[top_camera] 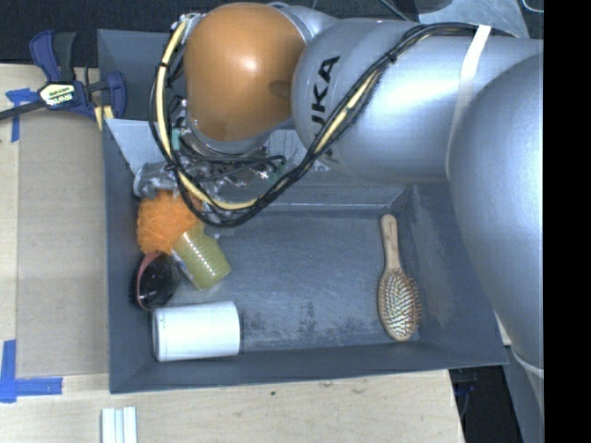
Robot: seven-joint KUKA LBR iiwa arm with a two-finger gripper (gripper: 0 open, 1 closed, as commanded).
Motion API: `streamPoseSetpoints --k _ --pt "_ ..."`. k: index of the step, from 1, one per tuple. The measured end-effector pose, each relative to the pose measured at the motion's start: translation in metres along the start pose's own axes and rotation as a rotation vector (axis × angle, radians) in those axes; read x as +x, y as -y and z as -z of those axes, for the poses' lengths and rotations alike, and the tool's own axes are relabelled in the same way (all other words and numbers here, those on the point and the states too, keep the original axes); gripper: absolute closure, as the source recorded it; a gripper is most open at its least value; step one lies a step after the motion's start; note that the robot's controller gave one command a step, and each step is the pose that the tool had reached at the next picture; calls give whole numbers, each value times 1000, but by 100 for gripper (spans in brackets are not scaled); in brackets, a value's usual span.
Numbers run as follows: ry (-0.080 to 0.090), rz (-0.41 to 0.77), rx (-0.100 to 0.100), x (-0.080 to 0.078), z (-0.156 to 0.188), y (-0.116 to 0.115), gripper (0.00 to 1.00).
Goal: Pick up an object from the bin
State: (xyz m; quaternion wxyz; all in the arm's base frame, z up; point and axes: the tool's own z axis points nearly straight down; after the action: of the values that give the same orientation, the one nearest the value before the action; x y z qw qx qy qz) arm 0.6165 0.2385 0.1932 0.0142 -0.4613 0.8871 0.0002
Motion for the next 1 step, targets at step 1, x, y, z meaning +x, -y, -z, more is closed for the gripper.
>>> streamPoseSetpoints --k 1 --pt "2 120 1 30 13 10 0"
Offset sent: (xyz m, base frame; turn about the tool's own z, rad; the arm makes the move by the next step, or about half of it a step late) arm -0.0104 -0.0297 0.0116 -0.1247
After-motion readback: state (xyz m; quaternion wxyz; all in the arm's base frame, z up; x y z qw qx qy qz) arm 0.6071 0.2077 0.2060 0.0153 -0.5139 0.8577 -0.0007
